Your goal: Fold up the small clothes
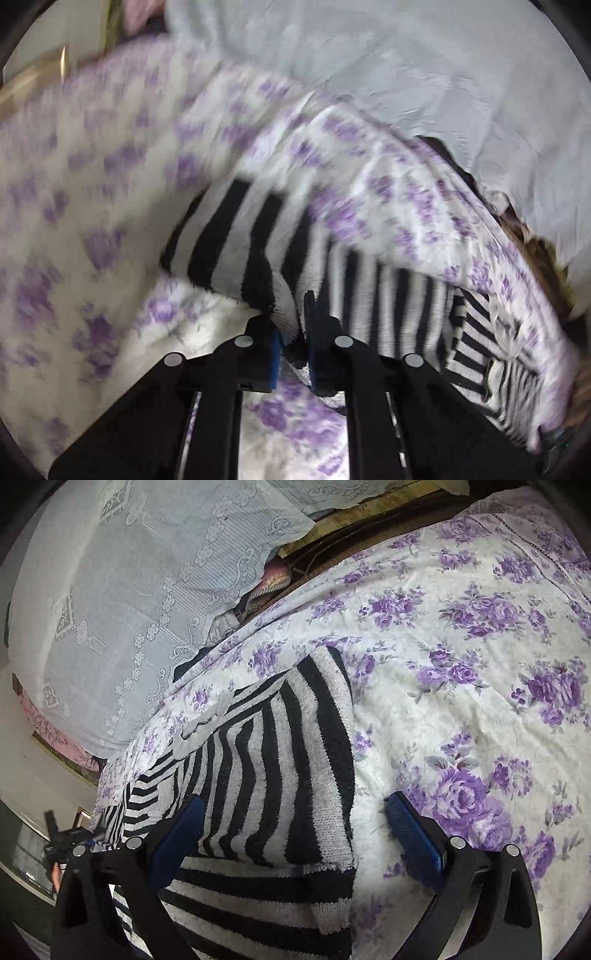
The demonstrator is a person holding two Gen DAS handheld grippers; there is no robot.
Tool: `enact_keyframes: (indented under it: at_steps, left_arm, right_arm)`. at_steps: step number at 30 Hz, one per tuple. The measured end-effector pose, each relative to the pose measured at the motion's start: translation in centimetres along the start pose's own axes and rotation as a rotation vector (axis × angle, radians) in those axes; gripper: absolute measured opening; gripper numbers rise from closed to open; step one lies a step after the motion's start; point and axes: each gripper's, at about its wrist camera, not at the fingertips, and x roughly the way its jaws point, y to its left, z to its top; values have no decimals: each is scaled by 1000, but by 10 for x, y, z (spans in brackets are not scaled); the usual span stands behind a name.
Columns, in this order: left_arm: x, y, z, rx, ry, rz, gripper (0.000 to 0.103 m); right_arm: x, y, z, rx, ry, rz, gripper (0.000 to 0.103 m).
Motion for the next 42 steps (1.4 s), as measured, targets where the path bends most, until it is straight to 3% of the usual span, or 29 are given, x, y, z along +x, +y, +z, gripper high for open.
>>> enact_keyframes:
  at_steps: [5, 11, 17, 19, 20, 21, 24, 25, 27, 29, 34, 37, 40, 42]
  left_arm:
    - [-45, -82, -2, 213, -110, 18, 10]
    - [-66, -189, -25, 418, -163, -13, 10]
    - [-59, -270, -89, 591, -155, -41, 11]
    - [-39, -298, -124, 679, -106, -41, 40]
    - [-26, -310, -142, 737, -77, -24, 82]
    - [-11, -323, -168, 807, -78, 41, 98]
    - [3, -339, -214, 975, -145, 158, 96]
    - [-2, -341, -226, 1022, -201, 185, 96]
    - [-17, -340, -232, 1066, -247, 161, 98]
    - [-40, -328, -225, 1061, -279, 101, 98]
    - [-73, -279, -195, 988, -318, 74, 98]
    - [-76, -235, -167, 891, -329, 125, 99]
    - [-59, -192, -124, 736, -277, 184, 99]
    - [-46, -173, -105, 652, -242, 181, 99]
  right_arm:
    - [2, 0, 1, -2, 1, 0, 100]
    - [2, 0, 2, -3, 2, 0, 100]
    - [1, -1, 2, -4, 3, 1, 100]
    - [1, -1, 3, -3, 3, 3, 100]
    - [0, -2, 3, -1, 2, 4, 100]
    - [0, -2, 3, 0, 2, 6, 100]
    - [-2, -4, 4, 9, -2, 19, 100]
    - [-2, -5, 4, 13, -4, 25, 100]
    - [-3, -5, 4, 15, -4, 25, 100]
    - [-3, -4, 3, 12, -3, 21, 100]
    - [-3, -4, 3, 10, -5, 21, 100]
    - [-5, 0, 3, 0, -9, 13, 100]
    - [-13, 16, 3, -38, -23, -2, 100]
    - [-18, 35, 2, -81, -31, 19, 100]
